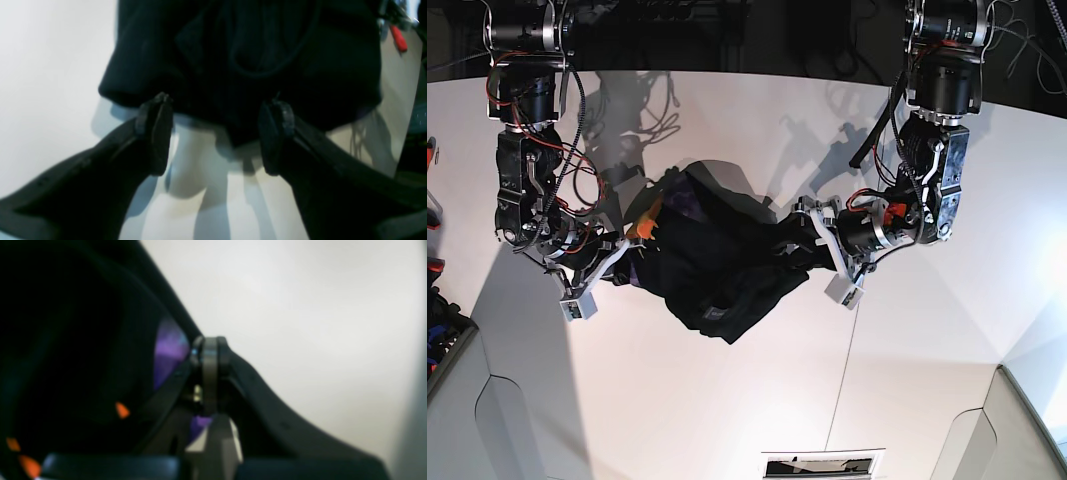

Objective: Layout the t-shirt on the table in an organized manner, then fold the t-shirt properly
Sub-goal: 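Lift the bundle with both grippers and fold it over onto itself, then release the folded shirt and open both grippers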

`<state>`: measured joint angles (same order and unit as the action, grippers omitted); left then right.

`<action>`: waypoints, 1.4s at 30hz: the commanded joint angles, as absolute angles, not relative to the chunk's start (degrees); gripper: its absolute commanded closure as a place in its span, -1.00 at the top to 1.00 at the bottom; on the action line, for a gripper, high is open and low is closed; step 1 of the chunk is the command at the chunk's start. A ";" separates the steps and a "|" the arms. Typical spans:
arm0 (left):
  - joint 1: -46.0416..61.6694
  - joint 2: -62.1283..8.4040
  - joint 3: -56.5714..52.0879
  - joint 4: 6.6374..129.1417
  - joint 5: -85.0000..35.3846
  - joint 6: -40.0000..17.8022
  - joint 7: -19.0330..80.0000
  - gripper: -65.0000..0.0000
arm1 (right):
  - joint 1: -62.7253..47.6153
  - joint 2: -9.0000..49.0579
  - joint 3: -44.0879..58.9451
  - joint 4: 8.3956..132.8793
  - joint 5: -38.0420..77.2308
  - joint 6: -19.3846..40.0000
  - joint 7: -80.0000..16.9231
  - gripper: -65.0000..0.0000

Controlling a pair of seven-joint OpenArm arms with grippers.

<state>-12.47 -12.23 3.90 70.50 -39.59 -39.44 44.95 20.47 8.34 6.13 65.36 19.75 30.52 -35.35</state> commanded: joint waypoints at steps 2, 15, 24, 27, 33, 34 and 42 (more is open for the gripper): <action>-15.09 -12.40 3.73 70.15 -40.23 -40.00 43.48 0.28 | 20.99 8.51 6.24 66.92 23.20 31.35 -36.73 -1.00; -24.18 -12.38 3.73 60.01 -37.87 -40.00 40.47 0.28 | 7.55 5.58 6.24 80.77 31.97 31.79 -40.82 -1.00; -24.75 -12.78 3.73 60.71 -41.95 -40.00 44.18 0.28 | 3.27 1.93 6.74 87.57 29.74 31.88 -40.75 -1.00; -24.73 -14.63 3.70 63.53 -48.84 -40.00 48.69 0.28 | 3.29 2.46 8.43 89.91 28.25 31.73 -40.99 -1.00; -24.18 -20.03 3.70 72.31 -58.17 -40.00 56.05 0.28 | 3.27 5.21 13.04 92.31 28.86 31.73 -43.79 -1.00; -23.75 -20.73 3.70 73.45 -59.11 -40.00 56.73 0.28 | 3.11 6.00 13.65 92.49 29.71 31.73 -44.05 -1.00; -14.09 -25.89 3.01 80.75 -59.55 -40.00 56.93 0.28 | 0.10 9.89 14.61 94.00 35.14 31.75 -46.41 -1.00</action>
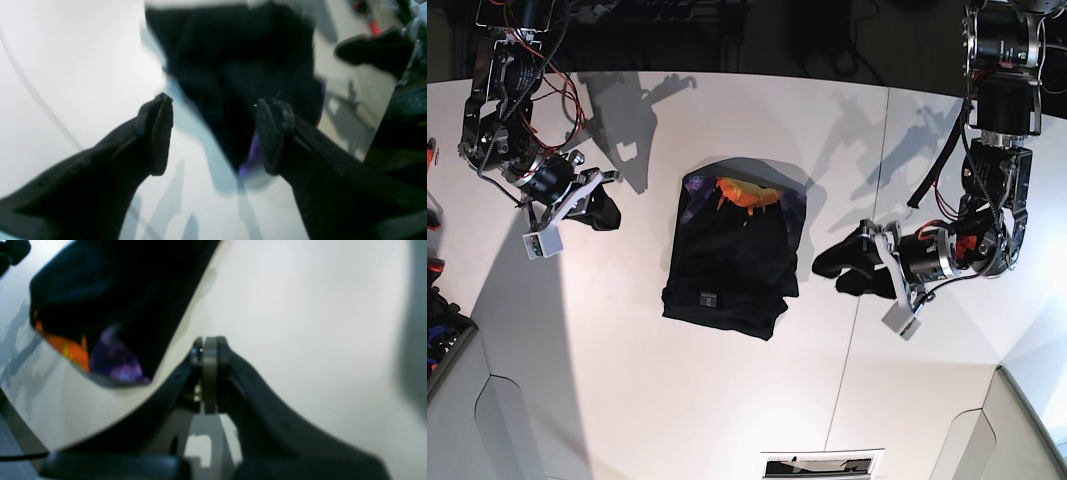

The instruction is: Layout the t-shirt on the table in an organized manner, then fold the t-shirt properly

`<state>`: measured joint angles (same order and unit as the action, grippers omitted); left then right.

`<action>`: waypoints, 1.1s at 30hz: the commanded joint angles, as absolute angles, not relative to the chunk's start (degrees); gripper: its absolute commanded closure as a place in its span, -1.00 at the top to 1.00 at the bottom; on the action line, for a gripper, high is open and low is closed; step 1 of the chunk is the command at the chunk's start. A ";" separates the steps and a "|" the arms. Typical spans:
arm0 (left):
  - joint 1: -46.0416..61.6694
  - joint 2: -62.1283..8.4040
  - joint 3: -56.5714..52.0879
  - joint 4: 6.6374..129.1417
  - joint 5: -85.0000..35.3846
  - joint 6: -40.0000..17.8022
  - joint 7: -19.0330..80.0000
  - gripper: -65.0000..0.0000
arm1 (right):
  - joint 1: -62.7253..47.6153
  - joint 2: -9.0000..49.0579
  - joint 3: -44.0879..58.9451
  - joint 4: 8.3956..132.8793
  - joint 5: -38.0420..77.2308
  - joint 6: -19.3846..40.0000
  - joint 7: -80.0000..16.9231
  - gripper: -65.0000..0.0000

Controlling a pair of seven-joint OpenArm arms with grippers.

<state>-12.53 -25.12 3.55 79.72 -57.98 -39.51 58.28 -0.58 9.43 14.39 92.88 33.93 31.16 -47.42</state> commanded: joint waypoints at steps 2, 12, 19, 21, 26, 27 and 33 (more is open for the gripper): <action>-10.13 -27.05 1.13 84.16 -59.90 -40.00 57.30 0.28 | -1.67 10.46 14.61 95.39 35.16 31.75 -46.59 -1.00; 17.19 -31.92 -13.74 103.57 -62.67 -40.00 59.40 0.28 | -17.34 15.16 14.61 105.95 36.07 31.73 -47.00 -1.00; 37.21 -31.90 -23.09 113.40 -63.05 -40.00 59.40 0.28 | -31.29 18.09 14.61 112.29 38.24 31.75 -48.49 -1.00; 41.87 -31.90 -23.38 114.45 -62.81 -40.00 59.42 0.28 | -35.16 18.41 14.59 112.40 38.68 31.77 -48.49 -1.00; 51.42 -31.90 -21.67 114.24 -57.91 -40.00 59.42 0.28 | -43.24 18.41 14.50 112.25 38.52 31.94 -48.69 -1.00; 52.75 -31.90 -20.91 114.19 -56.75 -40.00 59.40 0.28 | -44.60 18.41 14.50 112.05 38.54 31.94 -48.93 -1.00; 56.21 -31.92 -11.94 110.61 -46.37 -40.00 56.53 0.28 | -48.82 18.41 14.37 107.09 37.87 31.90 -49.58 -1.00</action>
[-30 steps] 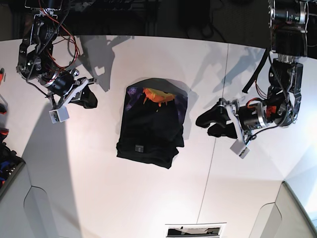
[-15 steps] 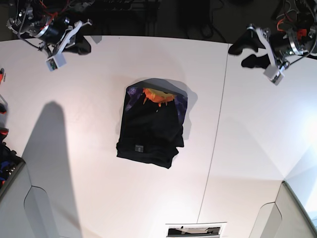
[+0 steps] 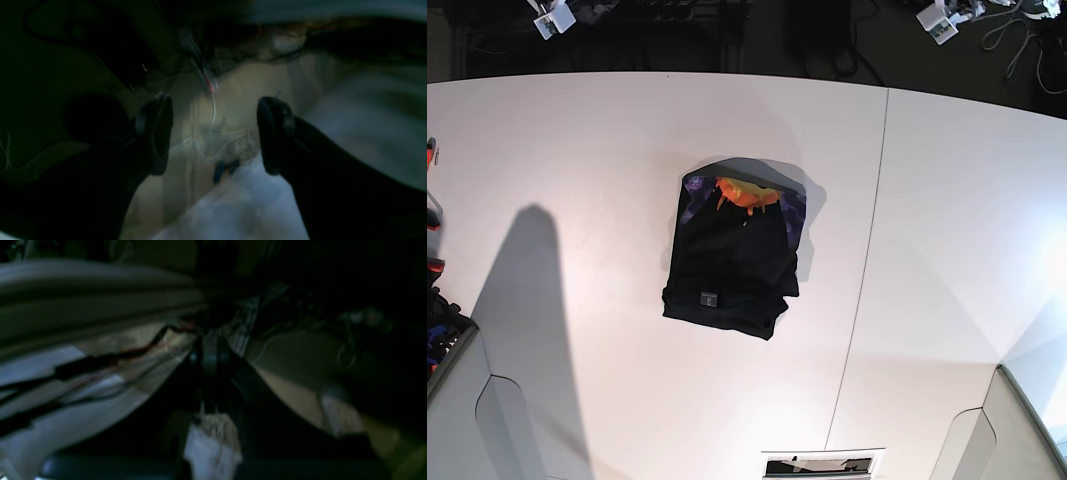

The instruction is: Layout the t-shirt on the table in an organized manner, then fold the t-shirt properly

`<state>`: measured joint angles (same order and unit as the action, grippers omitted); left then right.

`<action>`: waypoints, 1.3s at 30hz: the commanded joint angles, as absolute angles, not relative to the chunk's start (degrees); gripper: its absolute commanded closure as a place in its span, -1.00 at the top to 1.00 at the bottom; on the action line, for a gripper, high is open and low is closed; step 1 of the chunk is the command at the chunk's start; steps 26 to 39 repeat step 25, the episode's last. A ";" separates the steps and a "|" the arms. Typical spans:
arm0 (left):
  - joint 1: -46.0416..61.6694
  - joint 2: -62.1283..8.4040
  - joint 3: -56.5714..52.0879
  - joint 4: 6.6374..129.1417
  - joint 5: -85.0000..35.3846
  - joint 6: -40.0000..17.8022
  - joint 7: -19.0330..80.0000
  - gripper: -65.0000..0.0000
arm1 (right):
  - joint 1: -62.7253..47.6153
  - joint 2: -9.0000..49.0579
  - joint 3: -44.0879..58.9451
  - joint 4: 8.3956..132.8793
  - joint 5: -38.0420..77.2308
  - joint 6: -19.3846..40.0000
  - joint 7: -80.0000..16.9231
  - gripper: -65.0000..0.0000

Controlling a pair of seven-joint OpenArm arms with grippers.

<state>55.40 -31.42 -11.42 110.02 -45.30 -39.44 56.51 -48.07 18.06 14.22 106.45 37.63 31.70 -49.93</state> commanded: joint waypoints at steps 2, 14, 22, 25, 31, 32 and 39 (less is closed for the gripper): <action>56.03 -31.92 -7.77 106.48 -41.54 -40.00 50.94 0.28 | -48.75 18.41 13.74 103.13 36.69 31.90 -49.56 -1.00; 32.16 -31.14 15.18 69.87 -24.58 -40.00 34.04 0.06 | -32.49 17.98 3.90 64.53 26.74 27.77 -49.65 -1.00; 14.79 -21.74 30.79 44.18 -21.08 -31.48 32.75 -0.05 | -16.58 15.33 0.51 47.35 22.48 26.76 -54.30 -1.00; 10.98 -17.65 33.91 36.69 -18.94 -27.97 31.90 -0.05 | -13.69 15.07 0.51 47.18 22.61 26.81 -55.75 -1.00; 10.98 -17.65 33.91 36.69 -18.94 -27.97 31.90 -0.05 | -13.69 15.07 0.51 47.18 22.61 26.81 -55.75 -1.00; 10.98 -17.65 33.91 36.69 -18.94 -27.97 31.90 -0.05 | -13.69 15.07 0.51 47.18 22.61 26.81 -55.75 -1.00; 10.98 -17.65 33.91 36.69 -18.94 -27.97 31.90 -0.05 | -13.69 15.07 0.51 47.18 22.61 26.81 -55.75 -1.00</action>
